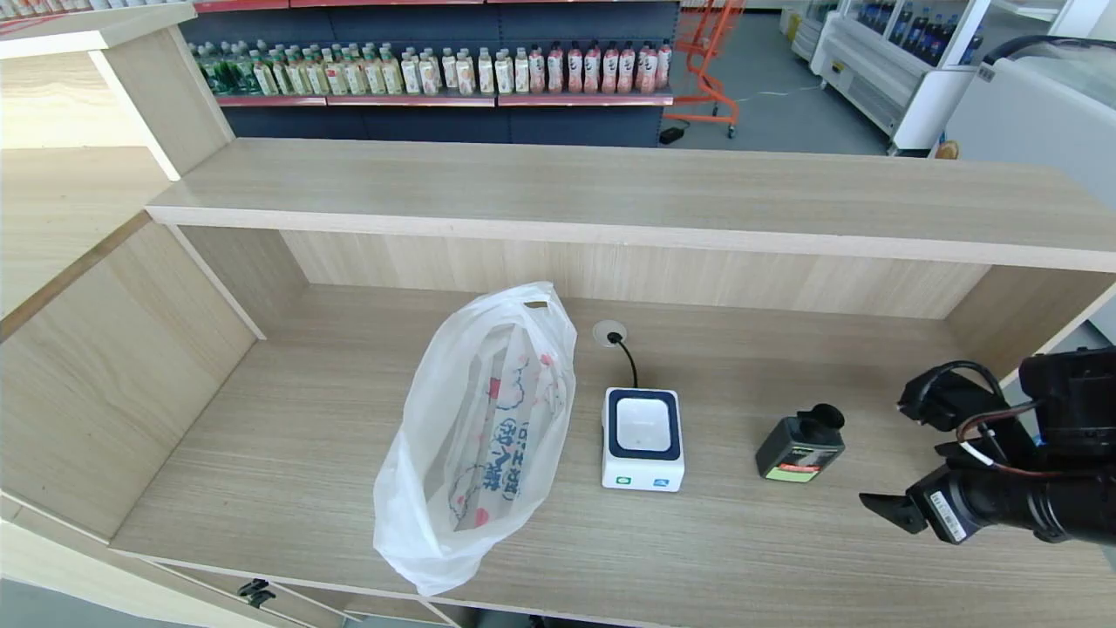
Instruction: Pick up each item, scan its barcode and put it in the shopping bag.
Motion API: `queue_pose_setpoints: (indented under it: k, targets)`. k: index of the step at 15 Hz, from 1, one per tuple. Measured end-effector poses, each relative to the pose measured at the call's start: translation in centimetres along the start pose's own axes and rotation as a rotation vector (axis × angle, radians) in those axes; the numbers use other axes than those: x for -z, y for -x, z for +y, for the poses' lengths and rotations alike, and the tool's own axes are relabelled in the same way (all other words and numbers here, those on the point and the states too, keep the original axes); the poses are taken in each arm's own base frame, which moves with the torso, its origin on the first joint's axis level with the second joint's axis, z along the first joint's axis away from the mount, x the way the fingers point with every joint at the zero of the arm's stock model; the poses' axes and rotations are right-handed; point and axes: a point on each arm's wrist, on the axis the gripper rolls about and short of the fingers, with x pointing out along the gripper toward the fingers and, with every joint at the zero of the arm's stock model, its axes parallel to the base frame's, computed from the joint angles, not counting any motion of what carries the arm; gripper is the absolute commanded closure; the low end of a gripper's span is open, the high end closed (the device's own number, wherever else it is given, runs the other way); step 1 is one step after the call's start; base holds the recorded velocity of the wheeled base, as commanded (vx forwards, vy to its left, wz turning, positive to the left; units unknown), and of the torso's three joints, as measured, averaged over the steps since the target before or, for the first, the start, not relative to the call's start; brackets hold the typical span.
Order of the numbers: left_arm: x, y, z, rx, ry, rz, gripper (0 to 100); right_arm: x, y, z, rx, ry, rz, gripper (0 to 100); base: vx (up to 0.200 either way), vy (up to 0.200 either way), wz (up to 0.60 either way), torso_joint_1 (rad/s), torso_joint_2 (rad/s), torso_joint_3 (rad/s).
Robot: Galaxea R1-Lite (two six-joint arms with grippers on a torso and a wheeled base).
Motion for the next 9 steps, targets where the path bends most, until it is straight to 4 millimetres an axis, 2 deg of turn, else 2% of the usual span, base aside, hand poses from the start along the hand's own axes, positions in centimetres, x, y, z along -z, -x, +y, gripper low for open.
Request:
queue_pose_setpoints:
  k: [4, 9]
  targets:
    - [0.0, 0.0, 0.0, 0.000, 0.000, 0.000, 0, -1.5, -3.8, 1.5, -0.026, 0.102, -0.075, 0, 0.000, 0.000, 0.00, 0.000, 0.00, 0.000]
    - [0.0, 0.0, 0.0, 0.001, 0.000, 0.000, 0, -3.4, -6.8, 3.5, -0.077, 0.190, -0.117, 0, 0.000, 0.000, 0.00, 0.000, 0.00, 0.000]
